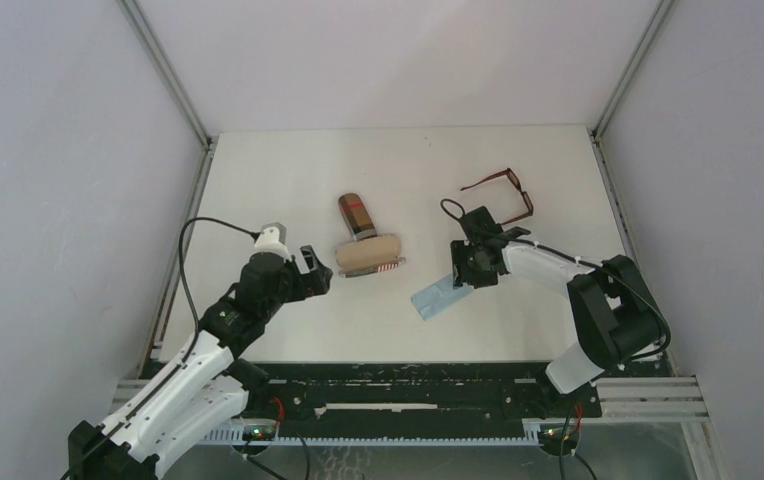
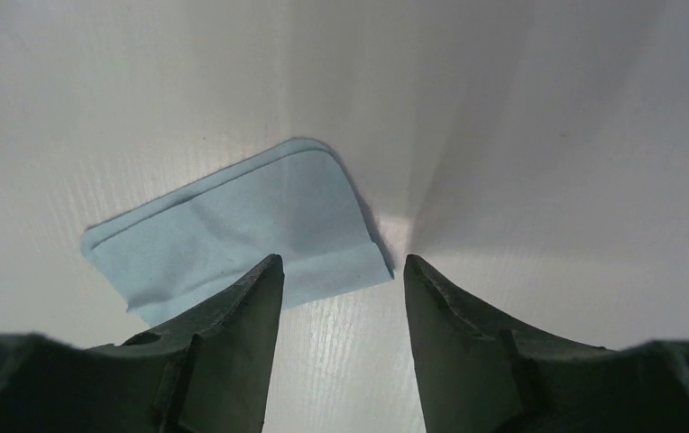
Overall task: Organize the sunglasses
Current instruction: Pick up the glasses cleaning cloth from the center of the board.
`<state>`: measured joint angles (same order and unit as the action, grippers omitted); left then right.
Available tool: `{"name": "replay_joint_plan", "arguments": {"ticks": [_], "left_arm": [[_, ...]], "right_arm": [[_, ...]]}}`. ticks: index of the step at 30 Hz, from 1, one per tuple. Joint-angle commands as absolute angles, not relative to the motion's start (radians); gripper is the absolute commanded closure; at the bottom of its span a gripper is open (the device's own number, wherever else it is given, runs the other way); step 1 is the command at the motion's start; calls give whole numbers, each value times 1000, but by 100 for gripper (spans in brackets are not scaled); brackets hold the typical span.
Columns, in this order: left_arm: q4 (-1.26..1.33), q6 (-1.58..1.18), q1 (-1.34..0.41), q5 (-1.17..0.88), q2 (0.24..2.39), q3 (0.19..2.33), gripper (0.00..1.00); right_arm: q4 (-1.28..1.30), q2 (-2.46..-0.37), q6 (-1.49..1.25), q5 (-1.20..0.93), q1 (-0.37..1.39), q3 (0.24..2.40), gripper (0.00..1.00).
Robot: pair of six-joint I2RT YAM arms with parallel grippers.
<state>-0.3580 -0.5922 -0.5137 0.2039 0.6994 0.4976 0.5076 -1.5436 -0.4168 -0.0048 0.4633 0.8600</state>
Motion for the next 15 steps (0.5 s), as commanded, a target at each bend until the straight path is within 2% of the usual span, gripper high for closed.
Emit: {"name": "replay_joint_plan", "arguments": {"ticks": [1, 9, 15], "left_arm": [[-307, -605, -508, 168, 700, 501, 3], [-305, -617, -508, 128, 688, 493, 6], [-286, -618, -508, 79, 678, 484, 8]], "right_arm": [[538, -1568, -385, -27, 490, 908, 51], [547, -1606, -390, -29, 504, 909, 74], [498, -1580, -356, -9, 526, 909, 97]]}}
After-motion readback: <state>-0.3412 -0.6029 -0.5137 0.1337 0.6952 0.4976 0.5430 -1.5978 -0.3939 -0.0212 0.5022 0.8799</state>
